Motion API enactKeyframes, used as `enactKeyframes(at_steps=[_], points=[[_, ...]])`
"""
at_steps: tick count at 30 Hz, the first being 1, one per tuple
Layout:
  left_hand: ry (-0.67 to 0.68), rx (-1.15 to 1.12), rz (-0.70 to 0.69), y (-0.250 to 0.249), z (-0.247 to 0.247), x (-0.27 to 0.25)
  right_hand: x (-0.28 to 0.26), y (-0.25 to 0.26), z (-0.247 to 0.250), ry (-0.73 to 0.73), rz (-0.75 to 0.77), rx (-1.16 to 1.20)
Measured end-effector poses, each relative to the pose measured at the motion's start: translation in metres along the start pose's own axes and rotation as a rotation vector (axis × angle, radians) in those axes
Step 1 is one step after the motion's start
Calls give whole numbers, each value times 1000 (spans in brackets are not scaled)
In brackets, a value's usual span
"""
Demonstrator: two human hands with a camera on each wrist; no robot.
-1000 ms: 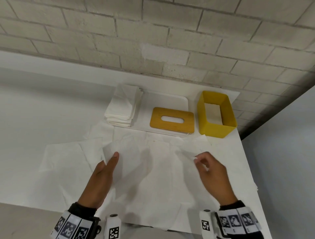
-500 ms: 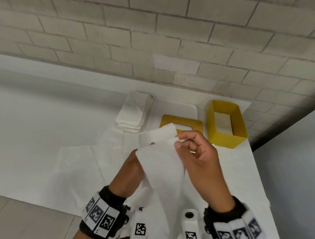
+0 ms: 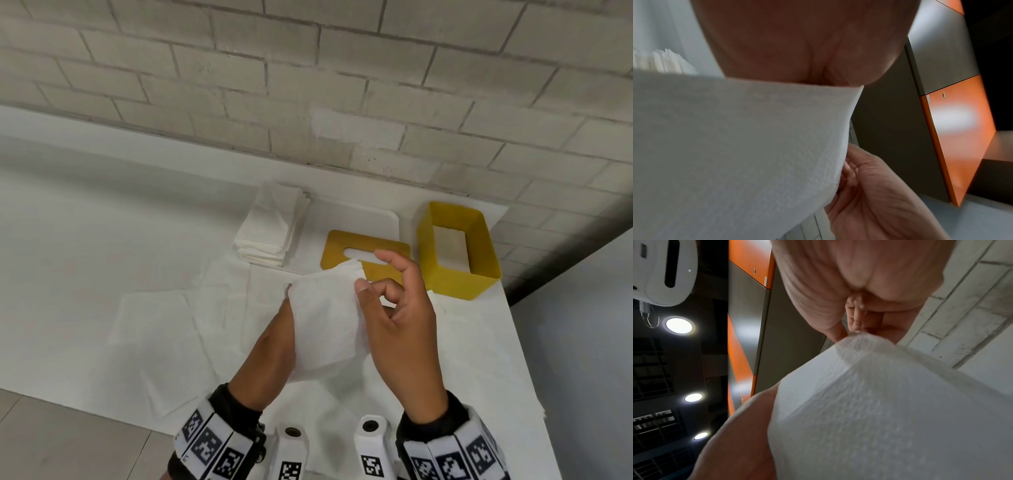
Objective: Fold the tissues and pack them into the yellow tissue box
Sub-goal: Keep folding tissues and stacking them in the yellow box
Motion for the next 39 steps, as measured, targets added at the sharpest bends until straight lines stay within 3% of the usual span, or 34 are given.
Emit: enactKeyframes(at_steps=[5,10,15,19,21,27,35,39], points=[[203,-67,-40,1,-14,-6,-1,-5,1,-17,8,-15],[234,116,-97,3,-10,-4,-2,-13,-1,-9,-20,-39],[252,94,-95,1,-13,-6,-4,-15,-5,7,-44,-67],[129,48,-60,8,10,-2,-1,-29,-3,31,-94,-44],[-11,-44,-72,8,43,0,0,-57,-3,80,-184,-54],[-304,-155,-70,18,136,-15,-16,-179,-2,386,-520,-504],[-387,-152,-47,43,167,-35,-18,-193,-20,345,-511,-649],[-393,-142,-21,46,162,-35,-11,-191,-26,293,-534,-597]])
Point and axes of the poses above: each hand's wrist, its own x-axis towards the middle knuckle, its own z-axis out of the back of the hand, y = z × x, the point moved 9 cm from there along x, towards the middle knuckle, and after that the axes turned 4 degrees about y, right-handed, at the moved point
